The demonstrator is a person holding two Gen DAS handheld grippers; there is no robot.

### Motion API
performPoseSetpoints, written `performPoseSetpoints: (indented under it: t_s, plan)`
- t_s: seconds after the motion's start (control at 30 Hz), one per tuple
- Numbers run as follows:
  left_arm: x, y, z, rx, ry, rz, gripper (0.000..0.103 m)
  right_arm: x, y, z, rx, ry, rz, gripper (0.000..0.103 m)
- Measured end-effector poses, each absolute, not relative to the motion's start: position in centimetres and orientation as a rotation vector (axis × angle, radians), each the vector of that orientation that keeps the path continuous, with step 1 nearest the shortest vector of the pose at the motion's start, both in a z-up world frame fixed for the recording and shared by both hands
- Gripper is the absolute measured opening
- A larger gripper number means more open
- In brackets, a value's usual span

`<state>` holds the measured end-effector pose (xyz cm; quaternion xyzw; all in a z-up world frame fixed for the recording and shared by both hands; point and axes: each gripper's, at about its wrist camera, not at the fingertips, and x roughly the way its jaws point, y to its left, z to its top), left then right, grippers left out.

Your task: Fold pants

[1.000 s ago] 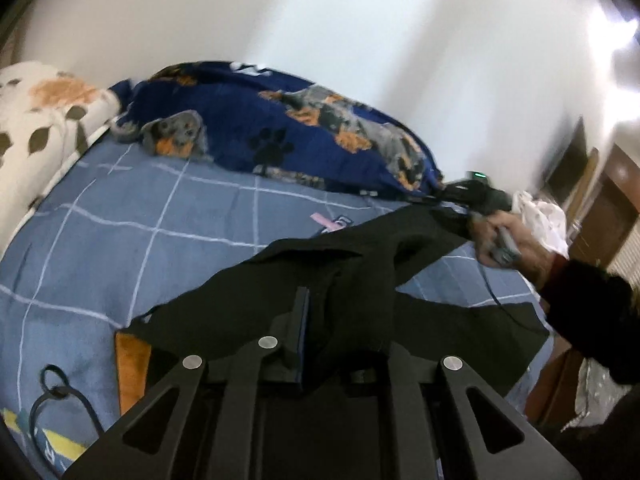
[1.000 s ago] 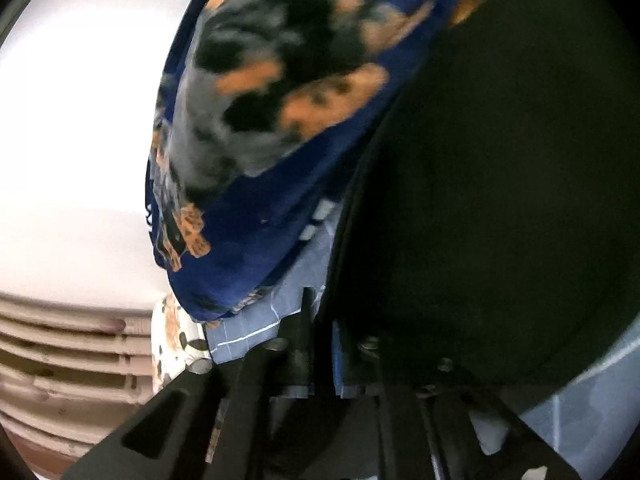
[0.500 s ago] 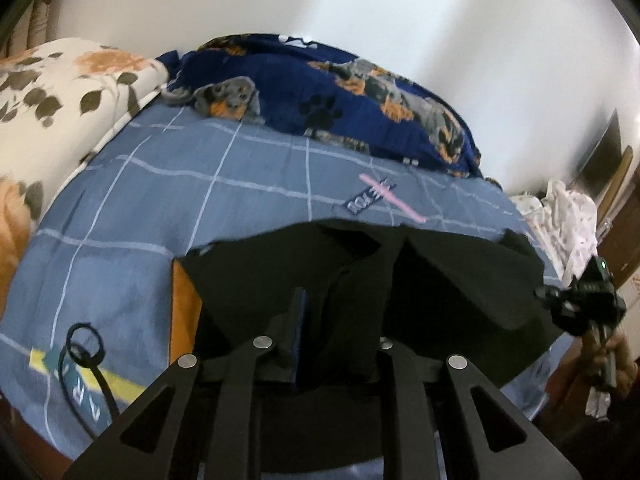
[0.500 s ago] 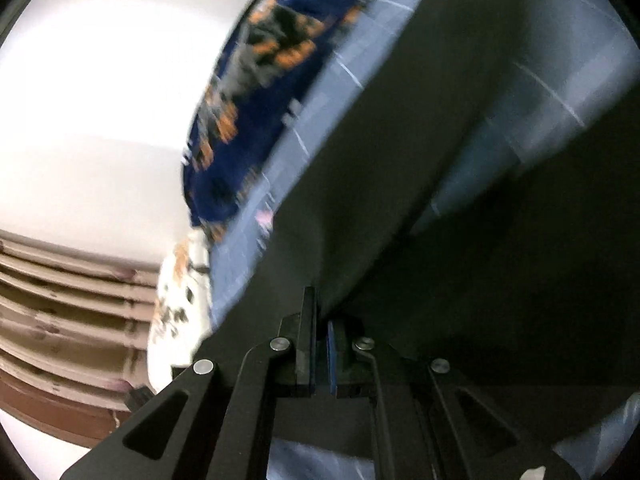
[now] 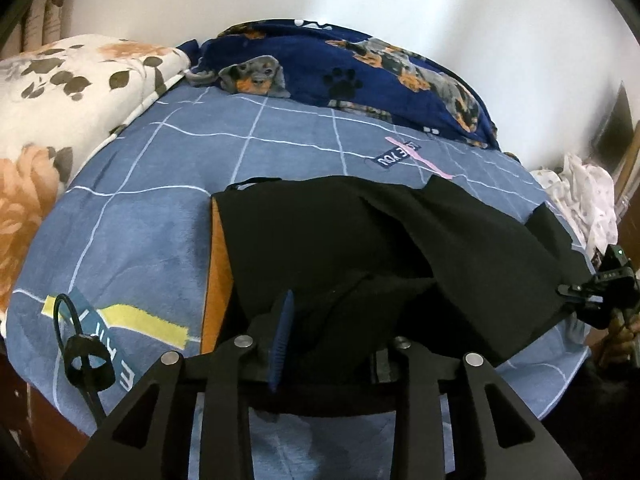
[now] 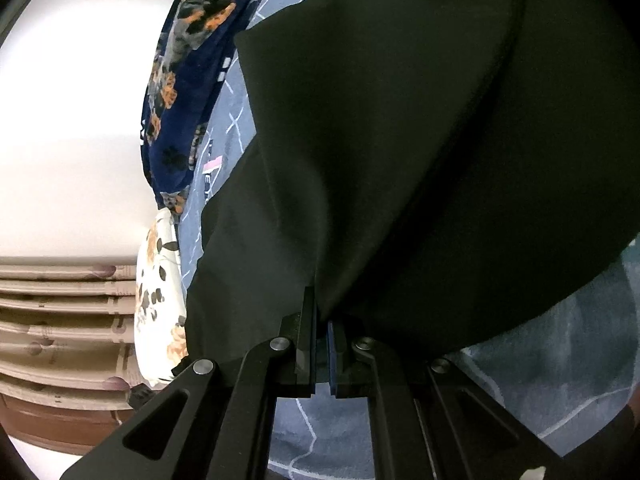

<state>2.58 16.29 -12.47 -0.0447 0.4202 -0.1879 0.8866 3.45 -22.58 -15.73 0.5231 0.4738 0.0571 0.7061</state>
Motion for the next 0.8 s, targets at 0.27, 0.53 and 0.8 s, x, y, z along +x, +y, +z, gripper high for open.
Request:
performPoseSetpoints:
  t_s: [0.27, 0.53, 0.8]
  plan:
    - [3.1, 17.2, -12.1, -0.005, 0.866, -0.241, 0.072, 3.5, -21.9, -16.7, 1.181, 1.067, 0.145, 0.006]
    - [2.8, 21.0, -11.7, -0.002, 0.834, -0.091, 0.077, 3.7, -21.6, -17.1, 1.199, 1.069, 0.167, 0.006]
    - [1.4, 24.4, -8.5, -0.121, 0.771, 0.006, 0.077, 3.5, -21.7, -17.4, 1.206, 1.064, 0.17, 0.006]
